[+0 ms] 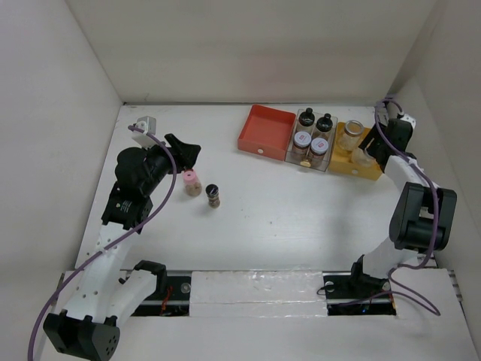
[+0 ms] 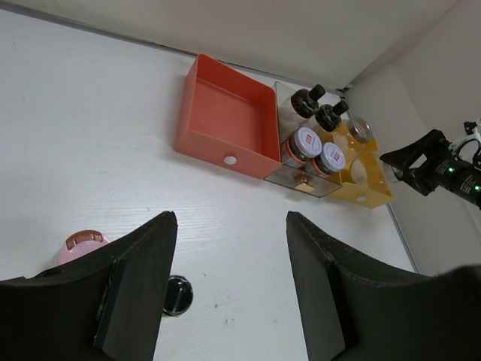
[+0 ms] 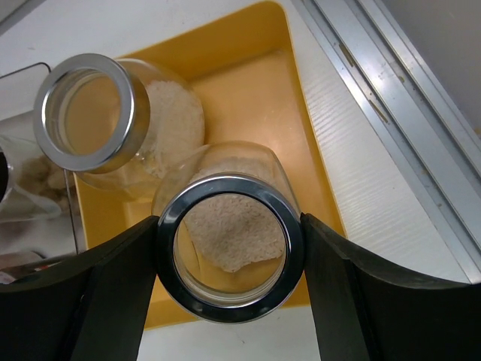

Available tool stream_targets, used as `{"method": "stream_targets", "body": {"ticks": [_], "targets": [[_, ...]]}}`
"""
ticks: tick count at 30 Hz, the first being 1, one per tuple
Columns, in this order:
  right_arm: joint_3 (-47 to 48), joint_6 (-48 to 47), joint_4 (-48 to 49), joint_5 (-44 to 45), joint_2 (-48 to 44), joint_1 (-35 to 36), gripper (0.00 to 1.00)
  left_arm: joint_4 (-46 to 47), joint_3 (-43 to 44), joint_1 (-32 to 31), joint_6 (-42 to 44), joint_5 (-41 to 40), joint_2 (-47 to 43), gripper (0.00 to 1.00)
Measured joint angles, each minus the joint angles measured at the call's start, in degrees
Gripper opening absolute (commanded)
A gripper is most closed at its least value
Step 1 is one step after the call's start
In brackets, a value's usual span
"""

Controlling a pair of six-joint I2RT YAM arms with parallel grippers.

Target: Organize the condiment bottles

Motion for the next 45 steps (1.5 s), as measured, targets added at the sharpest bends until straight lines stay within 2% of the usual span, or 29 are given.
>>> {"method": "stream_targets", "body": {"ticks": [14,16,20,21,23,28,34,39,45], "targets": [[0.0,0.0,1.1,0.8,-0.2,0.5,0.96,0.0,0.0,0.0,0.0,-1.2,0.0,0.57],[0.0,0.0,1.2,0.8,-2.1,0.7,0.98,-0.2,0.0,0.0,0.0,-2.1,0.2,0.59],[0.0,-0.1,1.8,0.2,-7.8,1.5,0.99,-2.3,0.0,0.0,0.5,-6.4,1.8,0.69],[-0.1,-0.1,2.2,0.1,-9.6,2.0,0.99,-3.3,0.1,-0.3,0.8,-8.0,2.4,0.75],[-0.9,-0.1,2.7,0.2,-13.1,3.5,0.99,-5.7,0.6,-0.7,1.2,-11.4,3.7,0.76],[-6.7,-0.3,3.9,0.9,-23.8,10.7,0.99,-9.6,2.6,-1.1,2.4,-17.6,10.3,0.78],[-15.7,-0.7,5.2,1.4,-34.8,25.3,0.99,-12.7,3.9,-1.6,3.7,-21.6,22.7,0.78],[-16.5,-2.3,6.3,1.6,-35.8,37.4,0.99,-15.2,6.0,-4.7,4.2,-25.0,28.3,0.76],[-16.6,-4.1,6.4,3.2,-35.0,46.5,0.99,-15.5,7.2,-5.9,4.3,-27.2,31.1,0.63]]}}
